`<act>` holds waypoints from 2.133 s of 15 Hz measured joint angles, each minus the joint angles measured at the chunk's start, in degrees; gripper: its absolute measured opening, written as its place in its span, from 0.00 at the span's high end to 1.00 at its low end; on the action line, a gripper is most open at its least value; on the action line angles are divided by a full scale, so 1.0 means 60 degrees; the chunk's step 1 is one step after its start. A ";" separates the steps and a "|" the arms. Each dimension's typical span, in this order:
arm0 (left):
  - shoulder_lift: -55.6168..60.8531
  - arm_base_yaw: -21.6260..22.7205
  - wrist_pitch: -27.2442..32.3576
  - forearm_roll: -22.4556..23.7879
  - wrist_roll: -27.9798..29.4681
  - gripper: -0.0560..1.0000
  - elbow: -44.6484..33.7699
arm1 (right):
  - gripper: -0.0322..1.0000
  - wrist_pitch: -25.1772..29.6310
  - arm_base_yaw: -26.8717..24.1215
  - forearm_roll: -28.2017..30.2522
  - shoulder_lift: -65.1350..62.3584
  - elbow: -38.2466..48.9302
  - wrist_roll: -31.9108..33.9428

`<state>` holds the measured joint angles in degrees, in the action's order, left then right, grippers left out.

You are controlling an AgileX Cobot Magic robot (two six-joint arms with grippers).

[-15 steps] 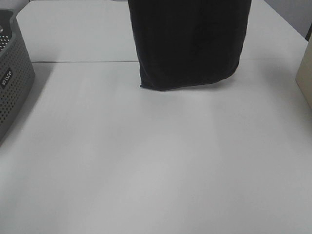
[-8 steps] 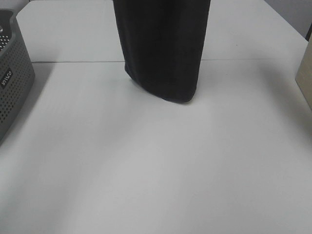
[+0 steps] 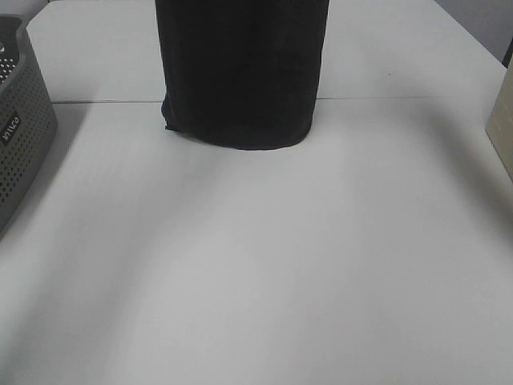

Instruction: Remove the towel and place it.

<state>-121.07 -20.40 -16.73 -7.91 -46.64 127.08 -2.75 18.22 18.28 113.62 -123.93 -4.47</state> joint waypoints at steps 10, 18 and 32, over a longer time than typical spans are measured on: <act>-0.2502 0.0210 0.0888 0.0124 0.0010 0.95 0.3724 | 0.96 -0.0105 -0.0640 -0.0554 0.0831 -0.0888 0.0210; -0.2473 0.0267 0.3447 0.0105 0.0010 0.95 0.3724 | 0.96 0.1881 -0.0640 -0.1022 0.0812 -0.0888 0.0210; -0.0401 0.0153 1.4333 -0.0038 0.3820 0.95 0.3428 | 0.96 1.2070 -0.0640 -0.4584 -0.1366 -0.0181 -0.1375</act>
<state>-123.47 -19.48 69.27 -8.14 -23.72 147.65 69.67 14.38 -9.22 105.42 -125.02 -12.72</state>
